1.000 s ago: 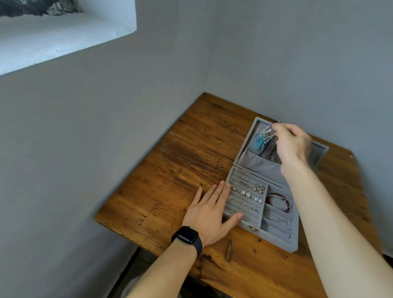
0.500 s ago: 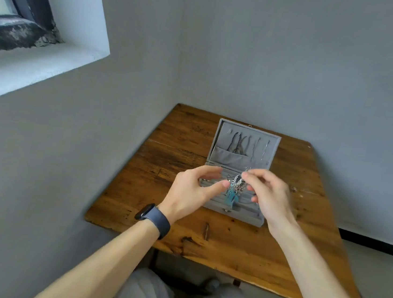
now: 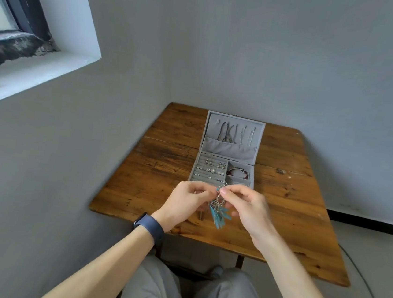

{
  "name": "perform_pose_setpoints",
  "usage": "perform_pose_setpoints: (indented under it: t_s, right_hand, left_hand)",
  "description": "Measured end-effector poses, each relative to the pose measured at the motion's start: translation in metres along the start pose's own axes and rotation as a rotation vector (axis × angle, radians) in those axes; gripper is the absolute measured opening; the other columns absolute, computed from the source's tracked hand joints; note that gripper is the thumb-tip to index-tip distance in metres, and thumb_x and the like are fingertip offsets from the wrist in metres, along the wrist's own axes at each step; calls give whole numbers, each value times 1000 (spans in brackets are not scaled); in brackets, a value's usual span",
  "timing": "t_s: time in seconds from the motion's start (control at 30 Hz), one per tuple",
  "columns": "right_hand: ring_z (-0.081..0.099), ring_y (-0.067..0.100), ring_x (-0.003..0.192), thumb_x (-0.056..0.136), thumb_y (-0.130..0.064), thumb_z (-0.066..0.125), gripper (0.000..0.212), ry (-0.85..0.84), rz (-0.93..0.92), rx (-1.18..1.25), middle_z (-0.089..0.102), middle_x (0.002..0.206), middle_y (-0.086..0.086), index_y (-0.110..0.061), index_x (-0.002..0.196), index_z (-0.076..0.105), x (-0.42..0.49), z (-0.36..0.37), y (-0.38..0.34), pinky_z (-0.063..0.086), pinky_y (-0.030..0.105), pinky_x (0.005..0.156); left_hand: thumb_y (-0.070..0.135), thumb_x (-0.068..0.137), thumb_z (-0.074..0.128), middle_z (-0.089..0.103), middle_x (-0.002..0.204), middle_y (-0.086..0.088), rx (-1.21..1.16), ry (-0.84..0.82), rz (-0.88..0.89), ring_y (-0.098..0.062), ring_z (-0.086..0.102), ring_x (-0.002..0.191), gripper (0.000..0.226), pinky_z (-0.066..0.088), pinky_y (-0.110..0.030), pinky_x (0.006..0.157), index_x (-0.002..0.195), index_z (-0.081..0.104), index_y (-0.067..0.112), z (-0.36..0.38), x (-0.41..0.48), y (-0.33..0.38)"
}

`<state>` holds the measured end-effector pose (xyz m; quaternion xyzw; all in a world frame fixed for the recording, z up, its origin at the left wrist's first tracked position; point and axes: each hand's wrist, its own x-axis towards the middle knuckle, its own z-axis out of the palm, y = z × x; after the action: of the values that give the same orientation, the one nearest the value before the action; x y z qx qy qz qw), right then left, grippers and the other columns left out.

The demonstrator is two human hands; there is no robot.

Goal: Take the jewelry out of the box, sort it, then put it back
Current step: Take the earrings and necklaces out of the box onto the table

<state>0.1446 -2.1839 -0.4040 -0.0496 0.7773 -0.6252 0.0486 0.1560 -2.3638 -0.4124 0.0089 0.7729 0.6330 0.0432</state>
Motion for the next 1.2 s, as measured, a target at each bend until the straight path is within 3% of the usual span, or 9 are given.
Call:
perform_pose_setpoints:
  t_s: [0.13, 0.33, 0.53, 0.73, 0.83, 0.97, 1.2]
  right_hand:
    - [69, 3, 80, 93, -36, 68, 9, 0, 27, 19, 75, 89, -13, -31, 95, 75, -3, 1, 4, 50, 15, 58]
    - [70, 2, 82, 95, -34, 65, 9, 3, 55, 10, 74, 91, -19, -30, 98, 72, -1, 6, 6, 49, 18, 60]
    - [70, 3, 83, 97, -29, 62, 8, -22, 60, 0, 75, 91, -18, -27, 101, 69, 7, 15, 2, 51, 21, 64]
    - [67, -4, 87, 100, -25, 58, 9, -94, 34, -19, 76, 91, -17, -26, 102, 67, 15, 44, -1, 51, 15, 65]
    - [68, -3, 90, 99, -25, 59, 8, -138, 8, -34, 76, 91, -16, -26, 102, 66, 16, 67, -2, 52, 15, 71]
    - [69, -4, 88, 97, -27, 62, 5, -221, -82, -109, 76, 90, -17, -28, 98, 67, 11, 96, -2, 56, 21, 78]
    - [64, -8, 91, 90, -35, 72, 5, -353, -196, -234, 72, 94, -28, -38, 93, 75, -3, 144, 11, 45, 5, 74]
  left_hand:
    - [31, 97, 62, 77, 102, -5, -178, -46, -140, -24, 73, 98, 18, 58, -37, 89, 106, 76, 22, -3, -6, 0]
    - [37, 95, 61, 76, 110, -1, -276, -103, -201, -21, 73, 100, 23, 52, -35, 86, 112, 72, 26, -17, -12, 5]
    - [49, 93, 63, 75, 104, 12, -109, 84, -141, -12, 69, 105, 25, 54, -34, 89, 97, 77, 29, -40, -16, 3]
    - [41, 90, 70, 74, 94, 20, -1, 202, -127, -1, 68, 92, 13, 53, -16, 70, 90, 80, 33, -79, -25, 0]
    - [34, 89, 73, 75, 98, 18, 9, 236, -119, -3, 70, 90, 8, 57, -19, 71, 89, 79, 30, -102, -34, -6]
    - [31, 89, 73, 75, 89, 17, 84, 249, -114, 3, 69, 81, 7, 47, -6, 59, 90, 77, 26, -127, -49, -16]
    - [35, 87, 75, 77, 87, 11, 211, 176, -186, -2, 70, 83, 12, 52, -11, 74, 90, 79, 24, -160, -70, -44]
